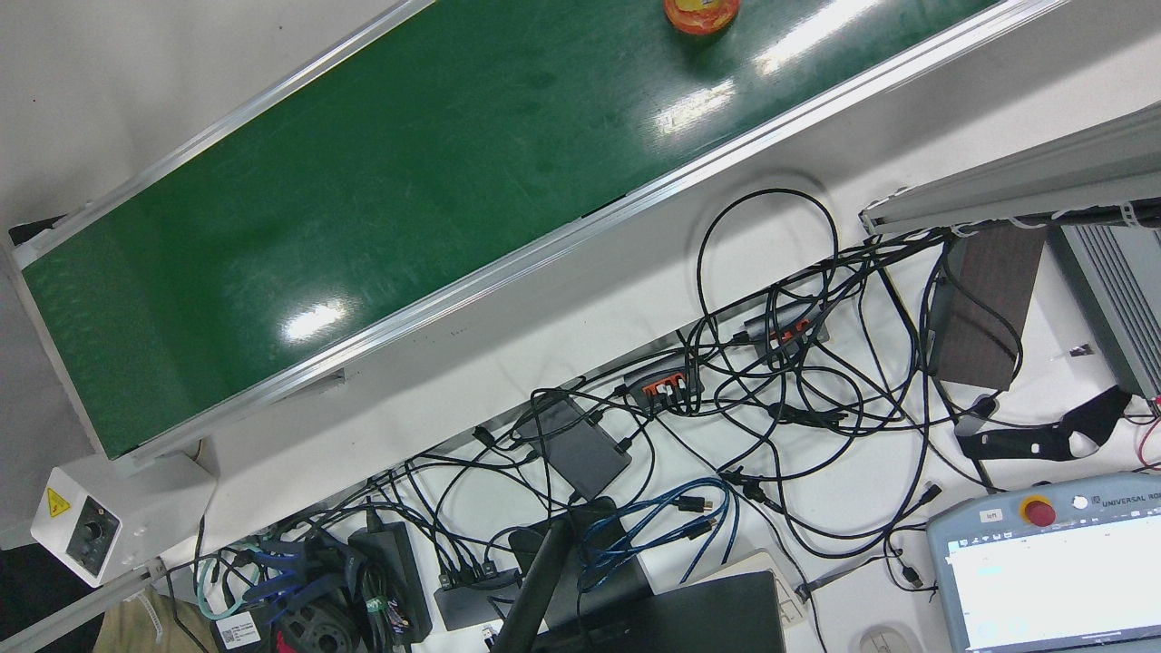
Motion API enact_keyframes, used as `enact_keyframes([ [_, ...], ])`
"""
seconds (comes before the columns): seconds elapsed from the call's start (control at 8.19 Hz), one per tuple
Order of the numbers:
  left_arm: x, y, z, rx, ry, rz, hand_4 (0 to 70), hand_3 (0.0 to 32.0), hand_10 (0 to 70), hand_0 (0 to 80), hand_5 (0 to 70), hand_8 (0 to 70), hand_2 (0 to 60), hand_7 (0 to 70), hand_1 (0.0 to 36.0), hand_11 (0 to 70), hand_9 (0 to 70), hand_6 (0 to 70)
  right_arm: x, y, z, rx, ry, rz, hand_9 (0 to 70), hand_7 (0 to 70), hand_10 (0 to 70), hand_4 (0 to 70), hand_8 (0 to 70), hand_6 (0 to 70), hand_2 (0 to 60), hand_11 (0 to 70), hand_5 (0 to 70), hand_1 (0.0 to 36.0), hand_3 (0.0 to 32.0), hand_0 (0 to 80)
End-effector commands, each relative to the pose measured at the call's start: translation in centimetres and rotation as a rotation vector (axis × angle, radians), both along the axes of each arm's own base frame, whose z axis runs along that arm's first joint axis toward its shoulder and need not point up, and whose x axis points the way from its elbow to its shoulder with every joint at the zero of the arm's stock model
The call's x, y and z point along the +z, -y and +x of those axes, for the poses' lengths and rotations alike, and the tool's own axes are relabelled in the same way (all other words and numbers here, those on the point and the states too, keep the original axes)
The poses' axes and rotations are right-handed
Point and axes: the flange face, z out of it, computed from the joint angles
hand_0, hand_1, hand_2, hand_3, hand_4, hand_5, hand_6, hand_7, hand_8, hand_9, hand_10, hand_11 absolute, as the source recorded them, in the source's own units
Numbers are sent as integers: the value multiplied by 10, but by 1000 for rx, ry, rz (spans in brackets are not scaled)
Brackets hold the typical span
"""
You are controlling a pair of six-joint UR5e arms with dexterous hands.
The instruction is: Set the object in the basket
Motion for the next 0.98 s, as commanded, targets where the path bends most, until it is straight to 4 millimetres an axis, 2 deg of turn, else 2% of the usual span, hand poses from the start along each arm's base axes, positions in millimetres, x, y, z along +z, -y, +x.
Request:
enact_keyframes([
  [0.0,0,0,0,0,0,-1,0,0,51,465,165,0,48,0,122,90,6,14,0,0,0,0,2,0,0,0,0,0,0,0,0,0,0,0,0,0],
  [0.85,-2,1,0,0,0,-1,1,0,50,466,164,0,60,0,125,89,5,12,0,0,0,0,0,0,0,0,0,0,0,0,0,0,0,0,0,0],
])
